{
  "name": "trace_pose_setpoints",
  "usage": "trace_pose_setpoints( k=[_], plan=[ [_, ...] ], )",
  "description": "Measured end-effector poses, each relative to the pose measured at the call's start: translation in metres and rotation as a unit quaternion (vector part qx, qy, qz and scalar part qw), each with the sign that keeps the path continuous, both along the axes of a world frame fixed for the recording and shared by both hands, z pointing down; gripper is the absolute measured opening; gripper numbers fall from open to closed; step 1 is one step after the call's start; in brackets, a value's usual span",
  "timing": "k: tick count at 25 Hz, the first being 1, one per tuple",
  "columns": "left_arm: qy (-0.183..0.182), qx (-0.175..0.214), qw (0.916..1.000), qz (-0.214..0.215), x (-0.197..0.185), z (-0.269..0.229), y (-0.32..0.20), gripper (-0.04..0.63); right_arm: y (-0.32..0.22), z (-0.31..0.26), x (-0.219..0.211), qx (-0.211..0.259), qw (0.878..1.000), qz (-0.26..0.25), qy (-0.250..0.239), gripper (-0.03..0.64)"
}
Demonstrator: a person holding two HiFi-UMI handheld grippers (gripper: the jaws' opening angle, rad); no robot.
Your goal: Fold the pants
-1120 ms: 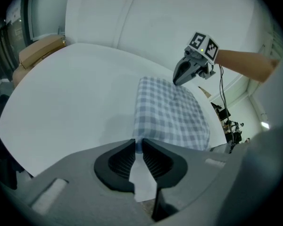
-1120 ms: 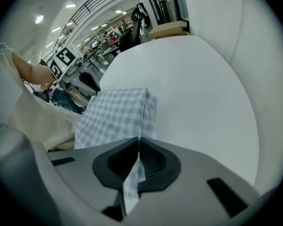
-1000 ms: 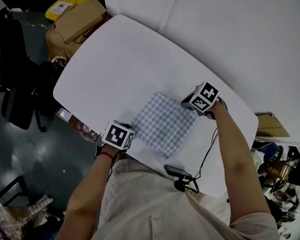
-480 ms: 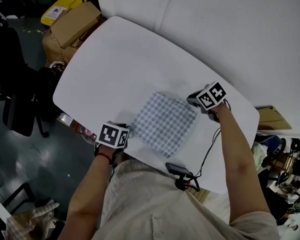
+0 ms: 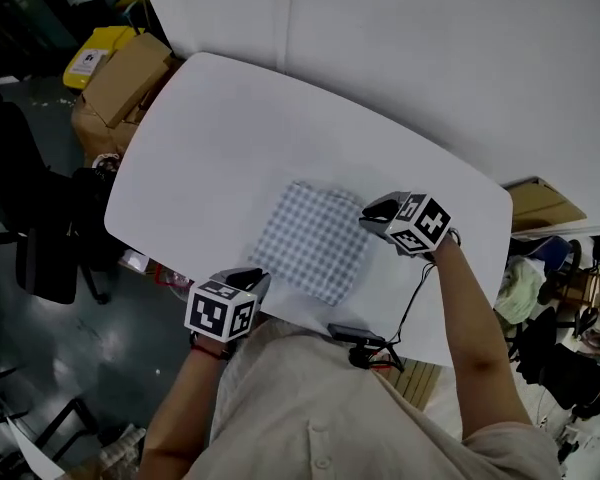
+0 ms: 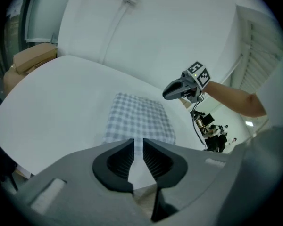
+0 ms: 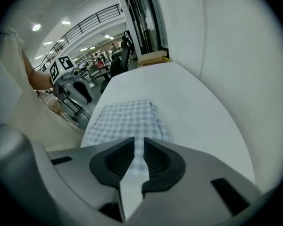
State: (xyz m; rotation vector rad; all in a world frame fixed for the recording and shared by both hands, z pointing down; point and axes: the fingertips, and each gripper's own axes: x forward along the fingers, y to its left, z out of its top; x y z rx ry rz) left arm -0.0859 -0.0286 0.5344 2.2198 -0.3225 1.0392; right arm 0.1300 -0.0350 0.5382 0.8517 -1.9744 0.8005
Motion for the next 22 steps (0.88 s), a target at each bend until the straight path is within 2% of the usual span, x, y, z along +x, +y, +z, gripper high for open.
trace_pose_setpoints(
  k=[4, 9, 16, 19, 22],
  plan=[
    [0.024, 0.014, 0.9991, 0.032, 0.026, -0.009, 0.026, 0.055, 0.022, -0.019, -0.031, 0.063, 0.995, 0.064, -0.042, 0.066],
    [0.072, 0.018, 0.9957, 0.056, 0.043, -0.022, 0.045, 0.046, 0.054, -0.042, -0.057, 0.121, 0.974, 0.163, -0.096, 0.055],
    [0.091, 0.048, 0.9910, 0.086, 0.049, -0.031, 0.063, 0.044, 0.103, -0.063, -0.090, 0.161, 0.953, 0.213, -0.140, 0.046],
    [0.117, 0.046, 0.9885, 0.085, 0.054, -0.041, 0.068, 0.044, 0.115, -0.069, -0.097, 0.178, 0.939, 0.240, -0.169, 0.041],
    [0.121, 0.053, 0.9858, 0.104, 0.059, -0.047, 0.074, 0.044, 0.121, -0.075, -0.098, 0.192, 0.926, 0.268, -0.186, 0.021]
  ],
)
